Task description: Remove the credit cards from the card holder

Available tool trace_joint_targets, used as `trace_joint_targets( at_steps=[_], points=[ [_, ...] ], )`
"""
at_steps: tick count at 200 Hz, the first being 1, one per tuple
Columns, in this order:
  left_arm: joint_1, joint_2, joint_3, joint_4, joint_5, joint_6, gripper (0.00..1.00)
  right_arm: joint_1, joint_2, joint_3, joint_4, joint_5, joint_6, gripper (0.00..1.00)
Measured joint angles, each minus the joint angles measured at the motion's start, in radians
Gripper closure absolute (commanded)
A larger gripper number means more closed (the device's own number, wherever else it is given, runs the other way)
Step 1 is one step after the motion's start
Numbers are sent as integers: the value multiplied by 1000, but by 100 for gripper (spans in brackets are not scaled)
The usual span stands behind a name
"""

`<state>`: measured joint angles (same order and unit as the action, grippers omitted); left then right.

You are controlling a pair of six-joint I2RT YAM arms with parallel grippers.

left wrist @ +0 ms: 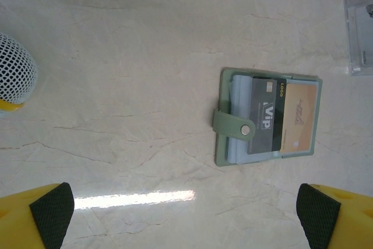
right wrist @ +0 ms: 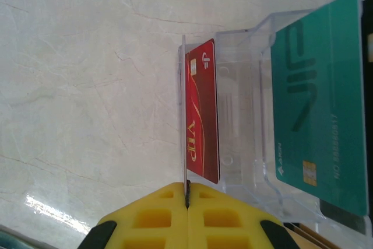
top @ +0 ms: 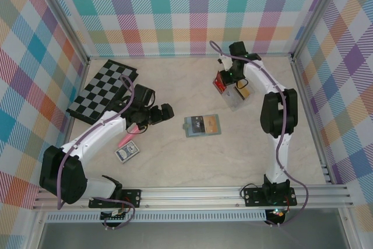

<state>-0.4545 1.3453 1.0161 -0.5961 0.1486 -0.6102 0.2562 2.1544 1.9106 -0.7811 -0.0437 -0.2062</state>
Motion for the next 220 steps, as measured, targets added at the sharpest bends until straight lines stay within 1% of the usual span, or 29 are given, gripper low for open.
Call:
trace_joint_targets(
  at_steps=[44, 100, 119, 133, 143, 163, 189, 209, 220],
  points=[
    [0, 2, 0, 3, 19, -2, 0, 0, 65, 71, -7, -2, -17, 100],
    [0, 3, 0, 3, 27, -2, 0, 0, 92, 76, -16, 39, -44, 100],
    [0, 8, 0, 4, 32, -2, 0, 0, 95, 76, -19, 43, -55, 95],
    [0, 12, 0, 4, 37, -2, 0, 0, 97, 76, -23, 44, -64, 85],
    [0, 16, 0, 4, 40, -2, 0, 0, 100, 80, -29, 48, -69, 80],
    [0, 22, 0, 4, 45, -2, 0, 0, 112, 97, -37, 52, -66, 75],
    [0, 23, 0, 4, 52, -2, 0, 0, 113, 102, -51, 47, -50, 73],
    [0, 23, 0, 6, 57, -2, 0, 0, 104, 98, -51, 28, -14, 65],
    [0, 23, 0, 11, 63, -2, 0, 0, 74, 75, -47, 11, 12, 61]
  ],
)
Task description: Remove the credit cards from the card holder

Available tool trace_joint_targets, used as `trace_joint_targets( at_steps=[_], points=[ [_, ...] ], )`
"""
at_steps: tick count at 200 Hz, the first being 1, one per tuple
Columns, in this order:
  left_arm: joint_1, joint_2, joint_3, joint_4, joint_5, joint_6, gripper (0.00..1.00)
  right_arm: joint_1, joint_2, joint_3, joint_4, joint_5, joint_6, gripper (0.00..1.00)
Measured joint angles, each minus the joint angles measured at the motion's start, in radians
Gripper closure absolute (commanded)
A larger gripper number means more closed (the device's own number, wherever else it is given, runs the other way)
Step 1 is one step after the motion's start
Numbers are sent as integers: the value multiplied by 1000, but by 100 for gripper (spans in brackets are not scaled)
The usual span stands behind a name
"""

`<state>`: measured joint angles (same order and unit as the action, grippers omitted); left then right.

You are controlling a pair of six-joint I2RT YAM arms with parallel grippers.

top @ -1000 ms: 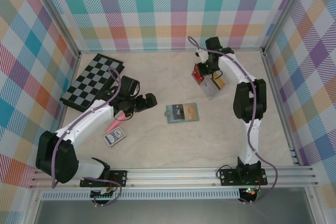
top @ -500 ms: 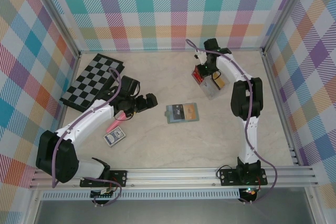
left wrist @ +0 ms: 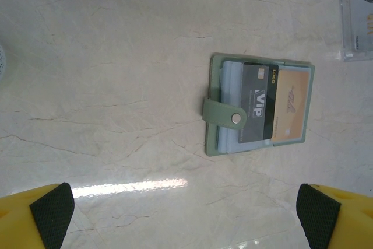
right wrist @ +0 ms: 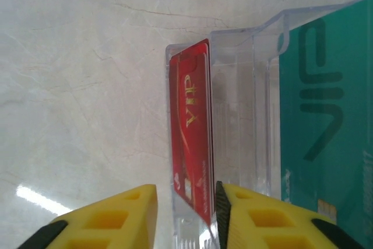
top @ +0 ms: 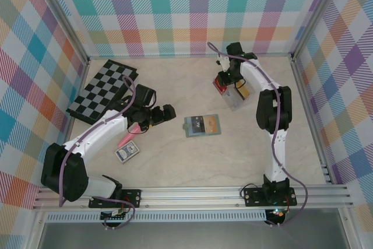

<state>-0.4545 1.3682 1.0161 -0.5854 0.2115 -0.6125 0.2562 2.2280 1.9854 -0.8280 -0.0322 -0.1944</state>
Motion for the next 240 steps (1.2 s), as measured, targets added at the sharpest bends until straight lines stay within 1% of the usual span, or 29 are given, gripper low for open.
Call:
trace_joint_targets(
  at_steps=[17, 34, 66, 78, 97, 123, 149, 166, 182, 195, 223, 240],
  points=[
    [0, 0, 0, 13, 10, 0, 0, 0, -90, -74, 13, -37, 71, 53],
    [0, 0, 0, 16, 23, 0, 0, 0, -224, -191, 45, -101, 132, 49],
    [0, 8, 0, 42, 53, -4, 3, 0, -496, -452, 123, -229, 286, 47],
    [-2, 16, 0, 54, 65, -8, 4, 0, -565, -548, 160, -283, 347, 47],
    [-11, 33, 0, 77, 84, -18, 7, 1, -629, -697, 224, -378, 440, 47],
    [-40, 66, 0, 125, 98, -43, 7, 9, -647, -863, 322, -502, 568, 47],
    [-74, 104, 0, 180, 114, -77, 9, 44, -647, -960, 420, -569, 675, 49],
    [-94, 138, 5, 201, 115, -95, 12, 73, -635, -995, 486, -595, 735, 52],
    [-108, 175, 21, 205, 117, -106, 17, 98, -604, -1004, 528, -602, 773, 54],
    [-117, 200, 36, 205, 117, -116, 20, 117, -570, -1004, 553, -597, 790, 56],
    [-126, 221, 53, 217, 109, -132, 22, 138, -513, -1004, 558, -557, 803, 58],
    [-127, 225, 60, 220, 97, -138, 21, 138, -484, -1000, 556, -536, 801, 62]
  ],
)
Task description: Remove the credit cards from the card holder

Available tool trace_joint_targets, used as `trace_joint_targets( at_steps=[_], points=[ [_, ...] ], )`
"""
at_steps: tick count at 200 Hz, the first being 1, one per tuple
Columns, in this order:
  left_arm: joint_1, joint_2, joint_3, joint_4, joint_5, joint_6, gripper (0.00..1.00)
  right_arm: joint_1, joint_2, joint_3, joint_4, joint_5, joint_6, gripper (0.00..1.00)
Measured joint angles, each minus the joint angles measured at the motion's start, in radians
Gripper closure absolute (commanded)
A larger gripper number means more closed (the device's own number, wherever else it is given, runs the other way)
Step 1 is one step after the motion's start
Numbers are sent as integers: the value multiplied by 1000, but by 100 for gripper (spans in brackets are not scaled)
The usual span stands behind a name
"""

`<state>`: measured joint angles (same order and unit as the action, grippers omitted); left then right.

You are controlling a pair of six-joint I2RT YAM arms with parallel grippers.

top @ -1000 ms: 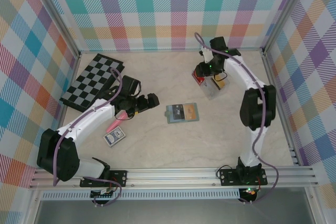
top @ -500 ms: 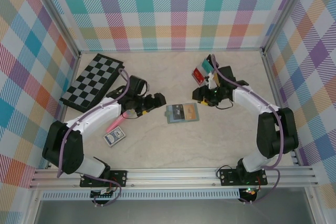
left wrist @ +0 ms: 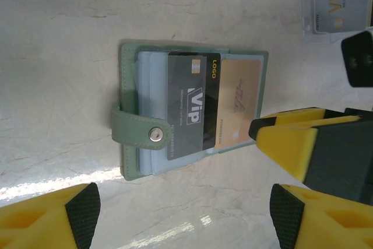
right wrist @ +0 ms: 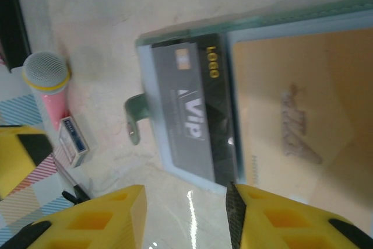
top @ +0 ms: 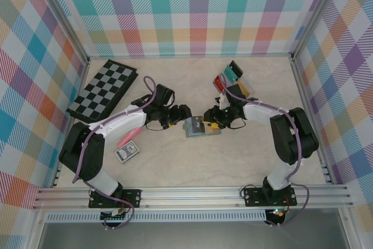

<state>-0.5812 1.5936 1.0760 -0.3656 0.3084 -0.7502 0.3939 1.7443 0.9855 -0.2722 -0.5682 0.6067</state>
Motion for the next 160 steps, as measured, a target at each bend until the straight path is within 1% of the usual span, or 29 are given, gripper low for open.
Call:
trace_joint_targets(
  at_steps=[34, 72, 106, 160],
  points=[
    [0, 2, 5, 1, -21, -10, 21, 12, 62, 40, -10, 19, -12, 65],
    [0, 2, 5, -2, -42, -13, 25, 52, 111, 89, -34, 56, -20, 65],
    [0, 2, 5, -2, -48, -13, 26, 71, 125, 100, -62, 109, -24, 64],
    [0, 2, 5, -2, -49, -13, 26, 93, 136, 131, -105, 160, -47, 64]
  ],
)
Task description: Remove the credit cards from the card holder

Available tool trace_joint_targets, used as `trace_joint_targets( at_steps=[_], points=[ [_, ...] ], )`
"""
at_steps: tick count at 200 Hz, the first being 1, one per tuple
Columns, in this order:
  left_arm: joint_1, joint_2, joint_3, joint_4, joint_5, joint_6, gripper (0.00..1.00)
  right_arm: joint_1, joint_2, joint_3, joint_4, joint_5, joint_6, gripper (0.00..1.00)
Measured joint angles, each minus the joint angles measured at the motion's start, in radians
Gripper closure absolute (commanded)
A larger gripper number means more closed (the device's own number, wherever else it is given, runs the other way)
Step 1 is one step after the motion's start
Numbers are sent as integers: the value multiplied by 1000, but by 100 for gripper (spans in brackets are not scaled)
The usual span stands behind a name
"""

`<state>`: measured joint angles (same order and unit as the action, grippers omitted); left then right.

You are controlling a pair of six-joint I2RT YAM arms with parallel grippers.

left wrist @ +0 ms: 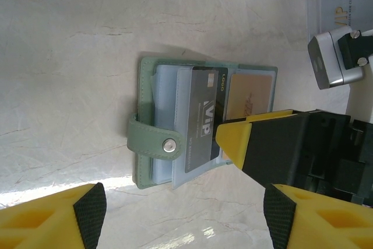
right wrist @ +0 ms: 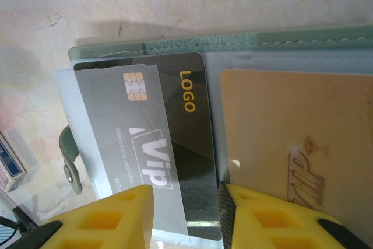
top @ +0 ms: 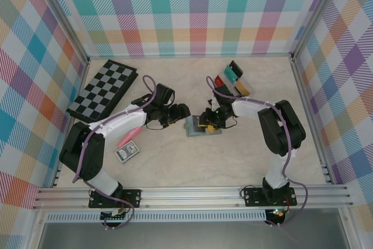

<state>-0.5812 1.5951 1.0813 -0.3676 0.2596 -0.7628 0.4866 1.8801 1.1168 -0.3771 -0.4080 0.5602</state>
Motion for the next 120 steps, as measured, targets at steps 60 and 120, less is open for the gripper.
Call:
trace_joint_targets(
  at_steps=[60, 120],
  points=[
    [0, 6, 0, 5, 12, -6, 50, 19, 3, 19, -10, 23, -19, 65],
    [-3, 151, 68, 31, 80, -8, 73, 19, -100, 3, -1, 42, -21, 64]
  ],
)
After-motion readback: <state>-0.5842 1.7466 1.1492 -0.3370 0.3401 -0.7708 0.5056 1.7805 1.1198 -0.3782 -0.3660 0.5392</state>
